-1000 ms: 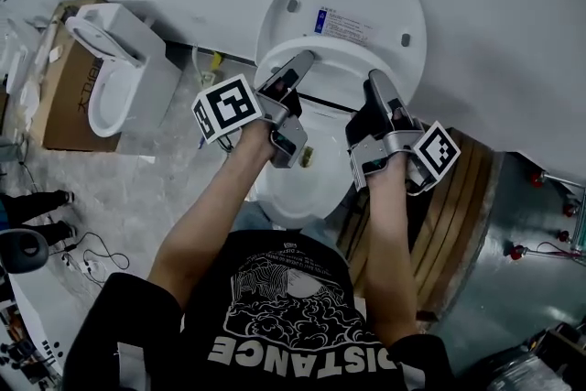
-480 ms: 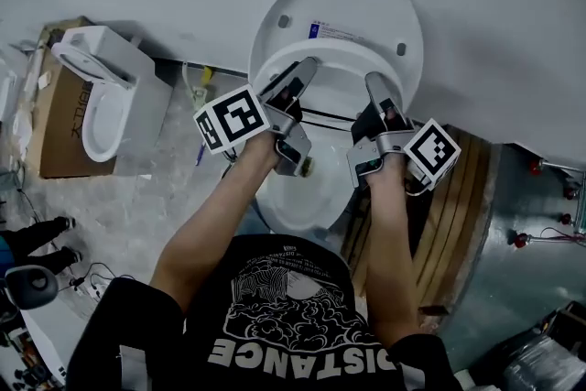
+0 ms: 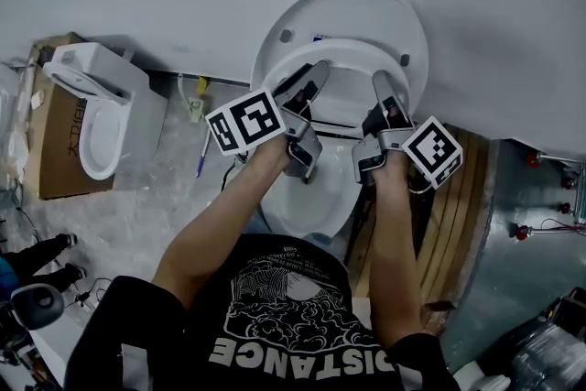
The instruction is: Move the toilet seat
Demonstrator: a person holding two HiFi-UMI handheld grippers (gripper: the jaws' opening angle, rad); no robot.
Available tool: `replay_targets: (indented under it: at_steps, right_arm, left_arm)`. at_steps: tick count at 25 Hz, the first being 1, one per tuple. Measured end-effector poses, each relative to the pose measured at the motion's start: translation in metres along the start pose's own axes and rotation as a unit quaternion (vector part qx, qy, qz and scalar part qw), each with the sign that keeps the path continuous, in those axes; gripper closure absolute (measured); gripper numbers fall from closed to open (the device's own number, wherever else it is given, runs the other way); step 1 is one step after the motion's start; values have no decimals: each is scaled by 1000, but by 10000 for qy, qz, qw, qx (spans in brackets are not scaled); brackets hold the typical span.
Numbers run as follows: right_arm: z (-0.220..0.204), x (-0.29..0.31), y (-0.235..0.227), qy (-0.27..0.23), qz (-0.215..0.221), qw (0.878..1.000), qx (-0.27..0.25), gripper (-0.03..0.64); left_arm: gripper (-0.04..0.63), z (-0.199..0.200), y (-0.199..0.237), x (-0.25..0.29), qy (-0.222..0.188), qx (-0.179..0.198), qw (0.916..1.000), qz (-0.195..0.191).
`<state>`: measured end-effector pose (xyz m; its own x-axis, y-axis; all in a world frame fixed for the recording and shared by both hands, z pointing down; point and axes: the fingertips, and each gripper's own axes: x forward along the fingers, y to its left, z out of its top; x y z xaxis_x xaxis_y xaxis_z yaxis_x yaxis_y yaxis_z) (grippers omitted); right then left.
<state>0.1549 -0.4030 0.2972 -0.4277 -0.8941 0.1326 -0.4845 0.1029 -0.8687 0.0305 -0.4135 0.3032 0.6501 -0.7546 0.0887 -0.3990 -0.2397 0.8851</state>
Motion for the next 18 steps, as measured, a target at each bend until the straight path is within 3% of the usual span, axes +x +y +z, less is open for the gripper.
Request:
replay_targets:
  at_steps: [18]
  right_arm:
    - [16,42,-16,16,-428,9971,-627,535]
  left_arm:
    - [457,24,20,35,135,463,9986,207]
